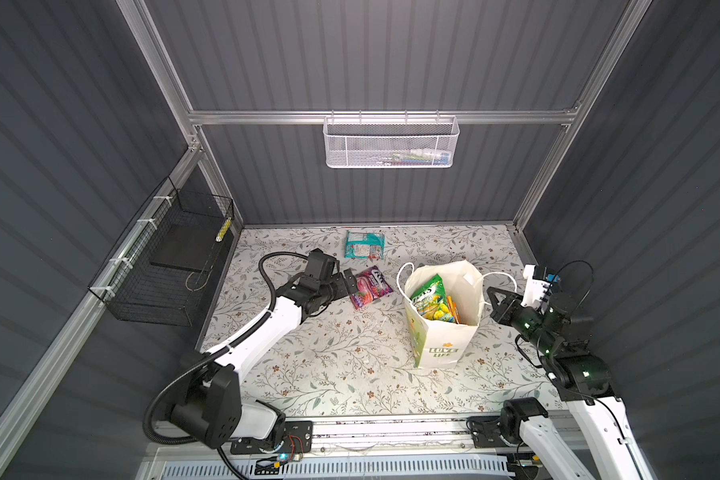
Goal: Place the snacks into the paper bag
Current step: 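Move the left gripper to the purple Fox's Berries packet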
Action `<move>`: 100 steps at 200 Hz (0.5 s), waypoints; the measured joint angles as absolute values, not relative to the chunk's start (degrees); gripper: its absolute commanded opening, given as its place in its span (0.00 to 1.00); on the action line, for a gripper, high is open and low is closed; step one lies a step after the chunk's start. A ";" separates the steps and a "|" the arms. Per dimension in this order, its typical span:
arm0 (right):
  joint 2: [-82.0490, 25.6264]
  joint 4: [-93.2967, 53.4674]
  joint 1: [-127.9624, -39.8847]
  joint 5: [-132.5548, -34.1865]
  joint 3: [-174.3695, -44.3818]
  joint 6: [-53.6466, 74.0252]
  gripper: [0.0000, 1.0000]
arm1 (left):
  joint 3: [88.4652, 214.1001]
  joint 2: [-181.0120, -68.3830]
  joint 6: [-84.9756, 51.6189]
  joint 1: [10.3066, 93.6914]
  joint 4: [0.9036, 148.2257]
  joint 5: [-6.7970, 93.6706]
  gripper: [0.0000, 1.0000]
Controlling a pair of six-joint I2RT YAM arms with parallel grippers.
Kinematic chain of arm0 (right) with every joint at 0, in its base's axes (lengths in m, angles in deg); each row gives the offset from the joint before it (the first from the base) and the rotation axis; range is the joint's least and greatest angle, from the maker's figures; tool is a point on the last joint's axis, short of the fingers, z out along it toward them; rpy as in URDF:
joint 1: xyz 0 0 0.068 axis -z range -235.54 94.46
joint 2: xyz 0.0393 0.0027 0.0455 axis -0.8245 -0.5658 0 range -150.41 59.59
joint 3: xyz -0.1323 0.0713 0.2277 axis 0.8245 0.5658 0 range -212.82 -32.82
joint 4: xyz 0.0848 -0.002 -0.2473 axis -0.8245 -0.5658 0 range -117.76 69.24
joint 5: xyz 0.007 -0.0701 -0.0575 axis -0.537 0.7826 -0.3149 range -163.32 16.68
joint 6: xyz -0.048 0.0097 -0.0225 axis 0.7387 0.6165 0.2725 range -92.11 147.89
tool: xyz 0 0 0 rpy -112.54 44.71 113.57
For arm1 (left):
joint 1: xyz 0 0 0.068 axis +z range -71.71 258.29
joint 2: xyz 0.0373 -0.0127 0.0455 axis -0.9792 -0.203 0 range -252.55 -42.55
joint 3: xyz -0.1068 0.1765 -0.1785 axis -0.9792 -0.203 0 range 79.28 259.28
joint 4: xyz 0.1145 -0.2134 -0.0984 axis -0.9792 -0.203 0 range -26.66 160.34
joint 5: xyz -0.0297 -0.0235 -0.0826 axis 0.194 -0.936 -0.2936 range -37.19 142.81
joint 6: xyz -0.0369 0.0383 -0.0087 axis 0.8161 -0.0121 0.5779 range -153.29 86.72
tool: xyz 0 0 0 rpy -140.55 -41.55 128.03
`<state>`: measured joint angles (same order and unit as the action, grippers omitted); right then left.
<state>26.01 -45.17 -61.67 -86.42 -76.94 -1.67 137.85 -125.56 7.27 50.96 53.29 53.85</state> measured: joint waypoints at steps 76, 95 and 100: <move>25.02 -44.51 -61.67 -88.67 -76.85 -2.15 0.00 | 137.39 -139.85 7.75 54.15 65.74 46.50 0.98; 25.26 -44.34 -61.67 -89.24 -76.66 -2.39 0.00 | 137.52 -142.01 7.60 54.45 66.66 46.39 0.97; 25.31 -44.36 -61.67 -89.39 -76.57 -2.57 0.00 | 137.65 -142.69 7.47 54.50 66.81 46.15 0.96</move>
